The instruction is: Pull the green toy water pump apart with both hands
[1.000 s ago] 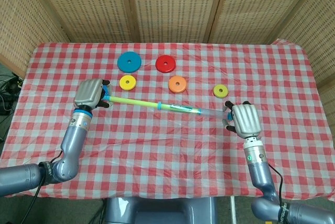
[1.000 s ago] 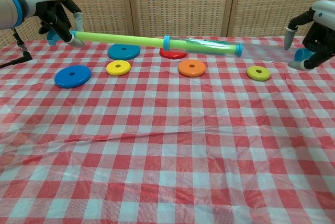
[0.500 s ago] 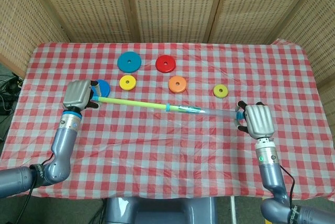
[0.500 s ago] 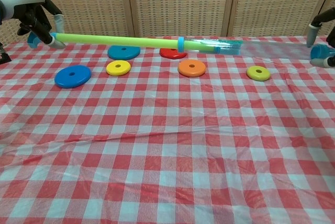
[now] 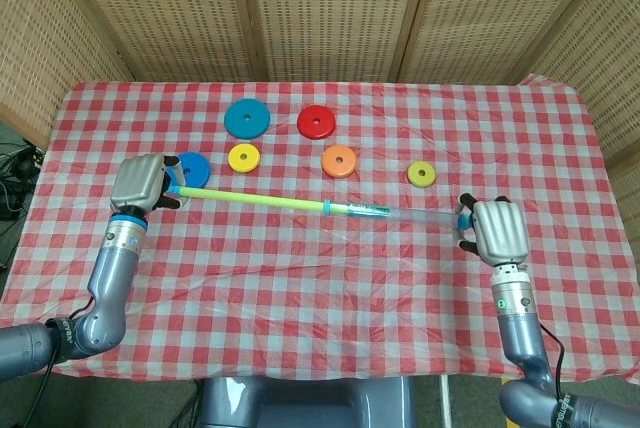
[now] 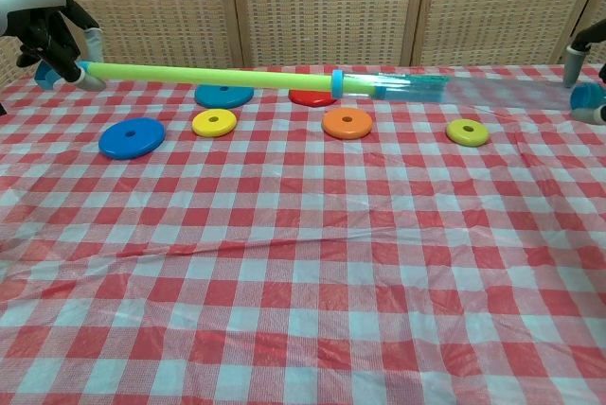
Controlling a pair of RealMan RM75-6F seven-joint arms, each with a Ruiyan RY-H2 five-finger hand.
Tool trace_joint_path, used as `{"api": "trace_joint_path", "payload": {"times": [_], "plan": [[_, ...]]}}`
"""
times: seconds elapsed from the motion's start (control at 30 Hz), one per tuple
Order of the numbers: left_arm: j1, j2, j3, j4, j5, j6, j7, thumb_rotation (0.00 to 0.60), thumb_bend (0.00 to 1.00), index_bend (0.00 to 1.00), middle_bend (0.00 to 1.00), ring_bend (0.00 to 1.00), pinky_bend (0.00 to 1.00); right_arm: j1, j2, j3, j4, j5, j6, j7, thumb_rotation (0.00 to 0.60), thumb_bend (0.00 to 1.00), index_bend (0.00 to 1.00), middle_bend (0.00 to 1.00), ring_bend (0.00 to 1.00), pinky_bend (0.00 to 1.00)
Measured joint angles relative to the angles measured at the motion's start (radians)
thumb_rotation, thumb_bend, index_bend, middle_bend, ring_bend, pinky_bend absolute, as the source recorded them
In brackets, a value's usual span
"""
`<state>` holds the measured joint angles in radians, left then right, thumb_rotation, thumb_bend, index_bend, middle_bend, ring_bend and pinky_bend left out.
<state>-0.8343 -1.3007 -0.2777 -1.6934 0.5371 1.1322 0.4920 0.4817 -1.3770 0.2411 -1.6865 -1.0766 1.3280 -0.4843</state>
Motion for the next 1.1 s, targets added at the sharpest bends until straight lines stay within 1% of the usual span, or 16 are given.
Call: {"api": "trace_joint_path", "payload": {"times": [0.43,0.63,0.73,0.8,0.83,0.9,0.93,0.97,1.0,1.03,1.1], "plan": [[0.013,0.002,0.001,0.013,0.009,-0.011,-0.016,0.6,0.57,0.86,0.95,0.91,0.77,0.005,0.0,0.021,0.028,0.046,-0.018,0.003,0.6,0.51,0.66,1.0,0.98,0.51],[0.014,-0.001,0.001,0.013,0.014,-0.009,-0.014,0.6,0.57,0.86,0.95,0.91,0.77,0.005,0.006,0.019,0.026,0.046,-0.025,0.007,0.6,0.51,0.66,1.0,0.98,0.51],[0.014,-0.001,0.002,0.012,0.013,-0.009,-0.01,0.6,0.57,0.86,0.95,0.91,0.77,0.005,0.006,0.018,0.027,0.046,-0.024,0.007,0.6,0.51,0.64,1.0,0.97,0.51],[0.014,-0.001,0.003,0.011,0.012,-0.009,-0.006,0.6,0.55,0.87,0.95,0.91,0.77,0.004,0.008,0.018,0.025,0.045,-0.026,0.008,0.6,0.49,0.6,0.97,0.94,0.51],[0.013,-0.001,0.004,0.011,0.014,-0.009,-0.004,0.6,0.55,0.87,0.95,0.91,0.77,0.004,0.009,0.017,0.024,0.044,-0.027,0.01,0.6,0.47,0.59,0.96,0.92,0.5],[0.013,0.001,0.007,0.011,0.018,-0.01,0.0,0.6,0.51,0.86,0.91,0.89,0.74,0.004,0.012,0.014,0.021,0.04,-0.032,0.016,0.6,0.44,0.55,0.88,0.85,0.46],[0.012,0.003,0.011,0.011,0.021,-0.014,0.005,0.6,0.49,0.86,0.89,0.87,0.72,0.004,0.013,0.012,0.021,0.037,-0.033,0.018,0.6,0.42,0.52,0.83,0.8,0.42],[0.012,0.005,0.014,0.01,0.024,-0.017,0.011,0.6,0.45,0.82,0.83,0.82,0.68,0.003,0.015,0.01,0.02,0.032,-0.034,0.019,0.6,0.41,0.49,0.77,0.75,0.36],[0.011,0.007,0.018,0.009,0.029,-0.019,0.015,0.6,0.4,0.76,0.75,0.76,0.63,0.003,0.017,0.007,0.02,0.026,-0.035,0.02,0.6,0.4,0.46,0.72,0.71,0.32],[0.011,0.01,0.022,0.007,0.038,-0.021,0.02,0.6,0.38,0.71,0.7,0.72,0.6,0.003,0.019,0.005,0.02,0.022,-0.036,0.021,0.6,0.39,0.42,0.64,0.65,0.26],[0.009,0.016,0.032,0.005,0.052,-0.024,0.034,0.6,0.28,0.52,0.5,0.55,0.52,0.004,0.023,0.002,0.02,0.019,-0.037,0.016,0.6,0.37,0.33,0.46,0.48,0.15]]}}
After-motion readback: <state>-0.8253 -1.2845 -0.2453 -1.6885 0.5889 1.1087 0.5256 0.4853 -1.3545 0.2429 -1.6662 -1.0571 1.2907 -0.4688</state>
